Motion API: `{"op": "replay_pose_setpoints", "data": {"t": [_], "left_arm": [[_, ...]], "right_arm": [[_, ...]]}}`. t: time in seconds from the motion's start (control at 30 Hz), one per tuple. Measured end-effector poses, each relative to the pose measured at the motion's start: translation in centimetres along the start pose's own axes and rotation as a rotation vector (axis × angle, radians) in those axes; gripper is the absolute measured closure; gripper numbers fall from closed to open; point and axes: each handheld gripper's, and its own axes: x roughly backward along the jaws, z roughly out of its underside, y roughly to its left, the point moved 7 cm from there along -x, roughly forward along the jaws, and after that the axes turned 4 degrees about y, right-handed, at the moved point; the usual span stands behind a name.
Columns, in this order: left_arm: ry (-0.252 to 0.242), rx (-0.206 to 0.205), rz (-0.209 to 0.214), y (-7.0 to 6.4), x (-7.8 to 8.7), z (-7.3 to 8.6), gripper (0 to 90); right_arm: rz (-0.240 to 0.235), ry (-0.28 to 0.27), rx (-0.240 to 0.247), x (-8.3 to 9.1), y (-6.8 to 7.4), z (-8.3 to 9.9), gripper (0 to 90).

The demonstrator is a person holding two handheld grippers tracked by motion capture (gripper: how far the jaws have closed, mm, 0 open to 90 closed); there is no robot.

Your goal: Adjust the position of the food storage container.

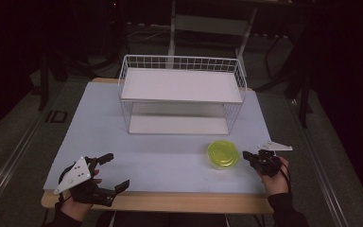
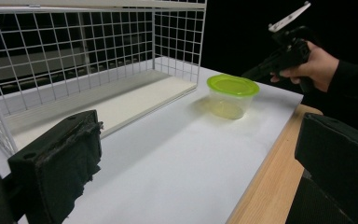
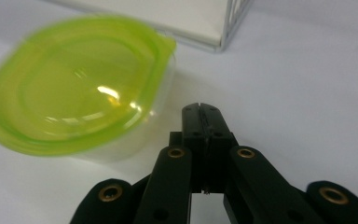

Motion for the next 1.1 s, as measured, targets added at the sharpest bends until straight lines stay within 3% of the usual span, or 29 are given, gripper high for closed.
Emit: {"op": "replay_pose_setpoints", "data": {"t": [0.17,0.3,0.6,0.83,1.1], "left_arm": [[-0.001,-0.004,-0.001,0.0,0.0,0.0,1.4],[0.001,-0.001,-0.002,0.1,0.0,0.0,1.4],[0.000,-0.005,-0.001,0.0,0.0,0.0,1.4],[0.000,-0.005,-0.001,0.0,0.0,0.0,1.4],[-0.002,-0.008,0.000,-0.1,0.1,-0.1,1.4]], "right_arm": [[-0.024,0.064,0.025,-1.7,1.1,1.0,90.0],[-0.050,0.084,0.042,-2.4,2.0,1.1,90.0],[-0.114,0.086,0.048,-3.2,3.8,0.6,90.0],[-0.137,0.106,0.066,-4.0,5.0,0.4,90.0],[-0.175,0.110,0.083,-5.4,7.4,-0.9,90.0]]}}
